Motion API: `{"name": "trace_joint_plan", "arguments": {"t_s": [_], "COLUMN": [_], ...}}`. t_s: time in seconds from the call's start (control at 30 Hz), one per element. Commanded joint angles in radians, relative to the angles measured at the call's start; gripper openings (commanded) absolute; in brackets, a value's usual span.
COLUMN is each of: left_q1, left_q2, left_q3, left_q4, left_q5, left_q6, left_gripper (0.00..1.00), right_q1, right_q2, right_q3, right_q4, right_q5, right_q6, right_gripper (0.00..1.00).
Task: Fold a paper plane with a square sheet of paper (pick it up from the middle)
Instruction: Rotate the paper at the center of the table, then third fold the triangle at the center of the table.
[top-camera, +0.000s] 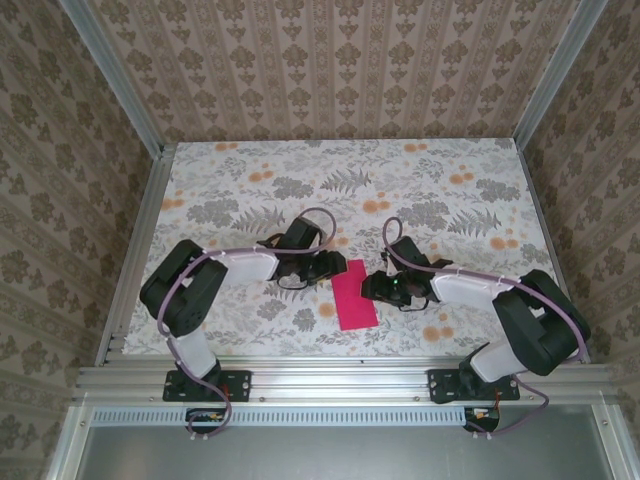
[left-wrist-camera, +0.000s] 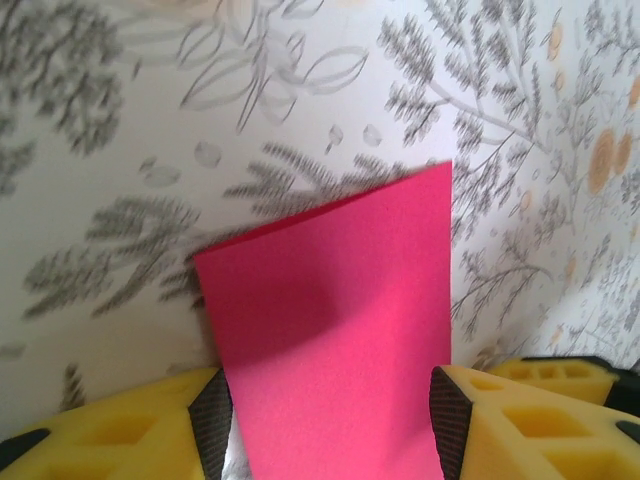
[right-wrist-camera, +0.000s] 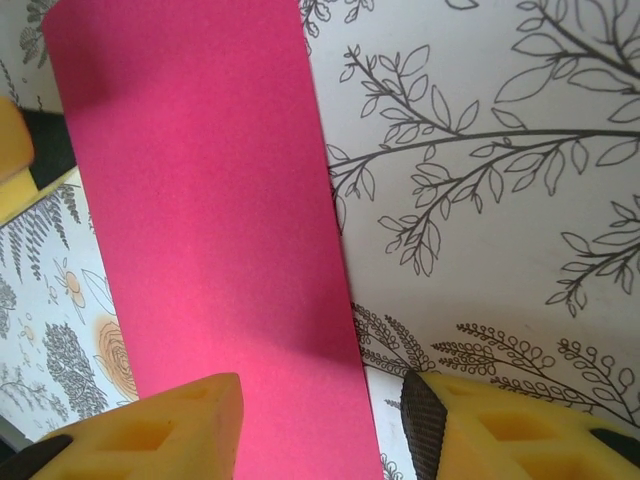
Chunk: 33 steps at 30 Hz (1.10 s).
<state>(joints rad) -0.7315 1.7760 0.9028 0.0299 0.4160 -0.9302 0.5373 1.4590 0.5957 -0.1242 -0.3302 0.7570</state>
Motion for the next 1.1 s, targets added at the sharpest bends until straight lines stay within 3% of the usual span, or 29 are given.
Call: {"name": "trace_joint_plan", "arguments": {"t_s": [0.0, 0.27, 0.5, 0.67, 0.87, 1.07], "left_q1": [0.016, 0.03, 0.027, -0.02, -0.118, -0.161], "left_q2": [0.045, 0.089, -0.048, -0.157, -0.169, -0.207], "left_q3": [0.07, 0.169, 0.104, 0.057, 0.037, -0.026], "left_q4": [-0.026, -0.091, -0.224, -0.291, -0.321, -0.317], "left_q5": [0.04, 0.055, -0.065, -0.098, -0.065, -0.03], "left_q6": [0.027, 0.071, 0.135, 0.17, 0.164, 0.114], "left_gripper": [0.58, 0.57, 0.56, 0.42, 0.22, 0.14], "right_q1": [0.01, 0.031, 0.052, 0.059, 0.067, 0.067], "right_q2": [0.004, -0.028, -0.053, -0.061, -0.232, -0.358], "right_q3": [-0.058, -0.113, -0.095, -0.087, -0.11, -0.159], "right_q4": [0.071, 0.158, 0.156, 0.099, -0.022, -0.104], "right_q5": [-0.044, -0.055, -0.043, -0.009, 0.091, 0.124], "right_q6": [0.052, 0.14, 0.165, 0.157, 0.161, 0.196], "right_gripper": [0.49, 0.48, 0.45, 0.44, 0.44, 0.45]}}
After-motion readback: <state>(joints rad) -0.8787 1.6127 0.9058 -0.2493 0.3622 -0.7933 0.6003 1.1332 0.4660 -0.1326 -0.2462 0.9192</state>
